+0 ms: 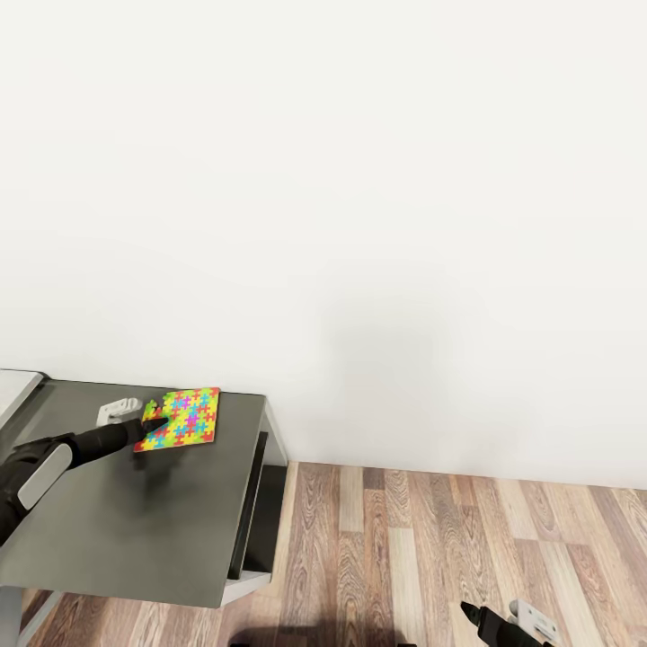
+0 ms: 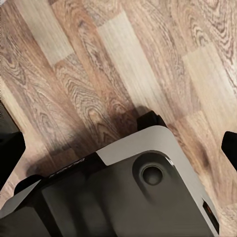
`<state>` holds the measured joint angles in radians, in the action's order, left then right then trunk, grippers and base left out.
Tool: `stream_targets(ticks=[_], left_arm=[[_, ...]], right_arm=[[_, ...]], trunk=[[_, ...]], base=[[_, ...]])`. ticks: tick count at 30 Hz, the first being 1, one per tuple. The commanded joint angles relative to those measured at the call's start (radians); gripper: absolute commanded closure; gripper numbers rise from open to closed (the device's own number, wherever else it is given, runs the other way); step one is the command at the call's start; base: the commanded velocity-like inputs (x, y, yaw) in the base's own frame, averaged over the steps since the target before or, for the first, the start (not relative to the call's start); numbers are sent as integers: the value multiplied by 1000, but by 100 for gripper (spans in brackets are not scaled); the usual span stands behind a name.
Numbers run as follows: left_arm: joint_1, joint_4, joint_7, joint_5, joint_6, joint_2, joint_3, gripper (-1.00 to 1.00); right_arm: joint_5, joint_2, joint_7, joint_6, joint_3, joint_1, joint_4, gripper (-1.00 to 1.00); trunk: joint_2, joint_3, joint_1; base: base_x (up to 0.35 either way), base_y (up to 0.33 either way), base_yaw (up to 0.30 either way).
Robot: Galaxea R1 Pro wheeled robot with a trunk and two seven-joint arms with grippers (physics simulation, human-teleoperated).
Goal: Put all the toys in the child's room - the three board games (two on the bed and one on the table), the two jigsaw puzzles on the table, and the tennis ball on the table - inside the toy box on the table in the child's room.
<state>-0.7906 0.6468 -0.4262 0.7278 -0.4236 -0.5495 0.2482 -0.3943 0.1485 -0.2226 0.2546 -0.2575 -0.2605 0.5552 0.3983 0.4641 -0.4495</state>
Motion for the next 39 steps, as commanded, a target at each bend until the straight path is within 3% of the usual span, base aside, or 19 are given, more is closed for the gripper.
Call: stream_targets(ticks=[1,18,26,35,39], left_arm=[[-1,0,0,9,-5,-1,4,-100],[-1,1,-18,8,-13,37,4,-100],[-1,1,-61,10,-16,38,64,-100],[-1,1,-73,12,-17,39,71,-100],[-1,2,-118,11,-17,43,72,-100]], right_arm=[[-6,-1,-4,8,-4,0,1,-100],[-6,-5,-5,7,-3,0,6,-100],[-6,-1,-6,7,-3,0,6,-100],[-6,0,-6,7,-3,0,6,-100],[-6,0,-6,7,-3,0,6,-100]], trunk=[[2,1,-1],[2,1,-1],[2,1,-1],[2,1,-1],[2,1,-1]], base=[[0,0,0],[0,0,0],[0,0,0],[0,0,0],[0,0,0]])
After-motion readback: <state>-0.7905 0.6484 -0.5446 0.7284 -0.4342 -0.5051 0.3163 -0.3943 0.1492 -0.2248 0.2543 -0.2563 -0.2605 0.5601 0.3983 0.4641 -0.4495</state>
